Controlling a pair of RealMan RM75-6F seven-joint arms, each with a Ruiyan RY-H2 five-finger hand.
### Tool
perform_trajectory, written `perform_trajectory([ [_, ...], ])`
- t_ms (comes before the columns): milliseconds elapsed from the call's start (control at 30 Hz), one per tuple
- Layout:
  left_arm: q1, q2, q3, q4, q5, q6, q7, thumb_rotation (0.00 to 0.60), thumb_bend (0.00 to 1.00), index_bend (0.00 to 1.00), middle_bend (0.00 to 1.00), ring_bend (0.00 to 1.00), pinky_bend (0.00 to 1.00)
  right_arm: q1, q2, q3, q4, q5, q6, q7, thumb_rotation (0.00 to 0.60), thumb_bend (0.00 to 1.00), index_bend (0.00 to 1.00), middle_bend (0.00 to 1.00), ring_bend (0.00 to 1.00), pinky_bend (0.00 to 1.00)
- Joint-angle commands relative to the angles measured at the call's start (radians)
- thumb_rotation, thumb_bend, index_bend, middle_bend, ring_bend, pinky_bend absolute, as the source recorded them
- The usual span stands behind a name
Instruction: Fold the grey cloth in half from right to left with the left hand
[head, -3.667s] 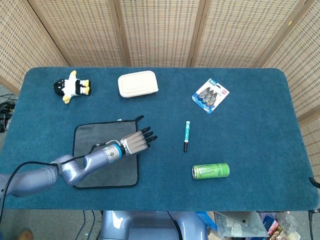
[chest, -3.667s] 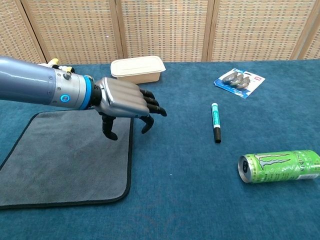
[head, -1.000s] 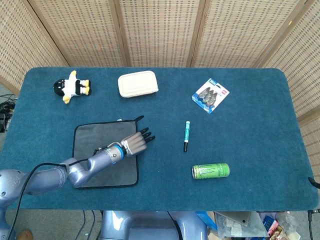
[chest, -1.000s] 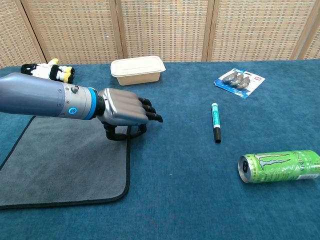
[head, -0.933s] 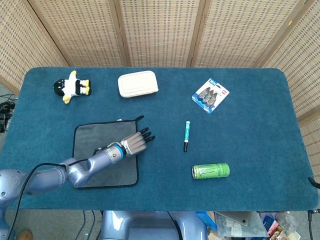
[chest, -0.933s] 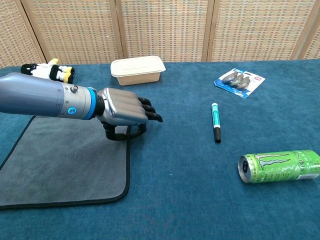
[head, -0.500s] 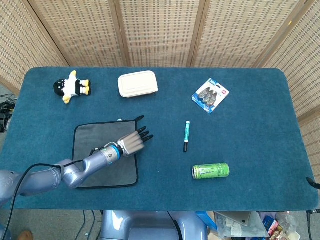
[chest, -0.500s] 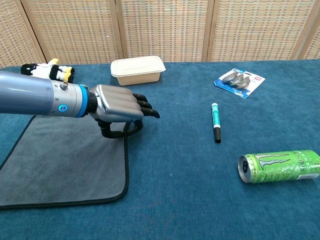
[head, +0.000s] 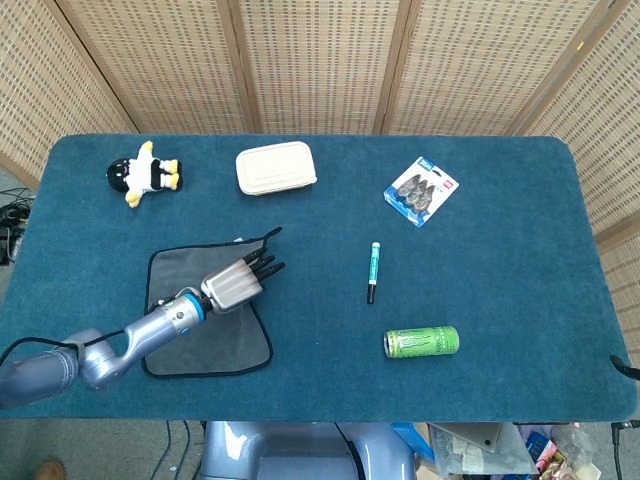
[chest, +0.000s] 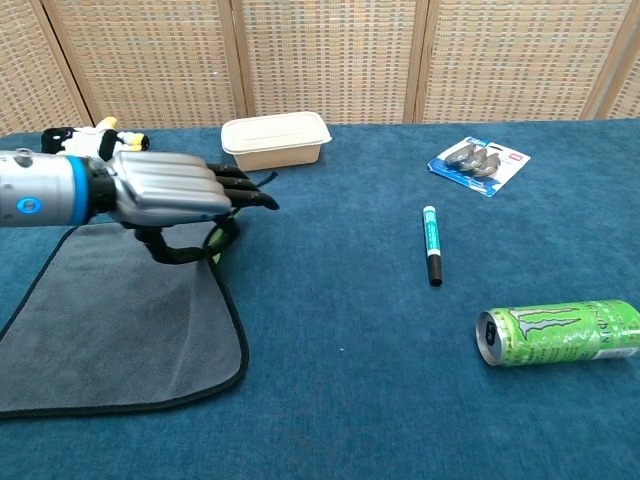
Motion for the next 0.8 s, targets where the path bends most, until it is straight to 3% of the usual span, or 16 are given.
perform_trajectory([
  [33, 0.046, 0.039, 0.044, 0.011, 0.079, 0.071, -0.061, 0.6, 0.57, 0.64, 0.0, 0.0, 0.0, 0.0, 0.0, -0.002, -0.003, -0.003, 0.002, -0.003, 0.6, 0.0, 0.0, 0.0, 0.0, 0.0],
  [333, 0.144, 0.082, 0.102, 0.077, 0.161, 0.181, -0.146, 0.6, 0.57, 0.64, 0.0, 0.0, 0.0, 0.001, -0.001, -0.007, -0.017, -0.015, 0.007, -0.014, 0.6, 0.0, 0.0, 0.0, 0.0, 0.0],
  [800, 0.231, 0.054, 0.131, 0.202, 0.193, 0.215, -0.274, 0.6, 0.57, 0.64, 0.0, 0.0, 0.0, 0.003, -0.003, -0.011, -0.022, -0.02, 0.01, -0.023, 0.6, 0.0, 0.0, 0.0, 0.0, 0.0],
])
